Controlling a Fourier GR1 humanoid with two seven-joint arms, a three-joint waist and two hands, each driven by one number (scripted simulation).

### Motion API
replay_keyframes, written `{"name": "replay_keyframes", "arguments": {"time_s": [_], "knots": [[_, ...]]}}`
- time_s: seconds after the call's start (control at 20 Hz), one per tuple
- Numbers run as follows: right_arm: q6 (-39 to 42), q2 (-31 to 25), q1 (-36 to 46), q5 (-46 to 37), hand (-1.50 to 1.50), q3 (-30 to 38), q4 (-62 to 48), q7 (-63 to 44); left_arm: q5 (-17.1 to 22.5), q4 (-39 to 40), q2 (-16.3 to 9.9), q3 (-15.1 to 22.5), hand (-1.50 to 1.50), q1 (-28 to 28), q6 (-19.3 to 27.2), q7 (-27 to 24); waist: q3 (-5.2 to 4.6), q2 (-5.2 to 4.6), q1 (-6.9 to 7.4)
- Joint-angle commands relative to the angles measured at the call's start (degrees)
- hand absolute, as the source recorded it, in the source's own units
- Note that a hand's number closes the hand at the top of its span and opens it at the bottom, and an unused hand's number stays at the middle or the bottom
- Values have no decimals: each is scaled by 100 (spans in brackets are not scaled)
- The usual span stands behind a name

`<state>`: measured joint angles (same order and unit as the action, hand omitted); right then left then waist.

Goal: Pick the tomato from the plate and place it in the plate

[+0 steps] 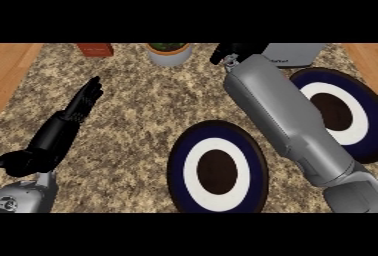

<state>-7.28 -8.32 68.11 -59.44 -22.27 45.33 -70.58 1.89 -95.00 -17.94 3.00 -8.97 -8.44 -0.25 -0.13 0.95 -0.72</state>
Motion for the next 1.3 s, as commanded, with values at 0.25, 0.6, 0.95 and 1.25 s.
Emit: {"name": "replay_keyframes", "arguments": {"time_s": [0.25, 0.6, 0.95, 1.25], "knots": [[-446, -97, -159, -1223, 150, 846, -31, -1461, -118, 92, 80, 6, 0, 175, 69, -164, 6, -33, -81], [-1085, -532, -1111, -1648, 150, 1372, 713, -1103, -39, -88, 1, -83, 0, 216, -28, -112, 19, -45, -50], [-1518, -900, -2038, -2147, 150, 1984, 1238, -523, 20, 37, -53, -202, 0, 146, -142, -117, 14, -77, -11], [-1414, -1183, -2616, -2033, 150, 2748, 1353, 40, -138, 15, 144, -60, 0, 106, -62, -178, 12, -86, 22]]}}
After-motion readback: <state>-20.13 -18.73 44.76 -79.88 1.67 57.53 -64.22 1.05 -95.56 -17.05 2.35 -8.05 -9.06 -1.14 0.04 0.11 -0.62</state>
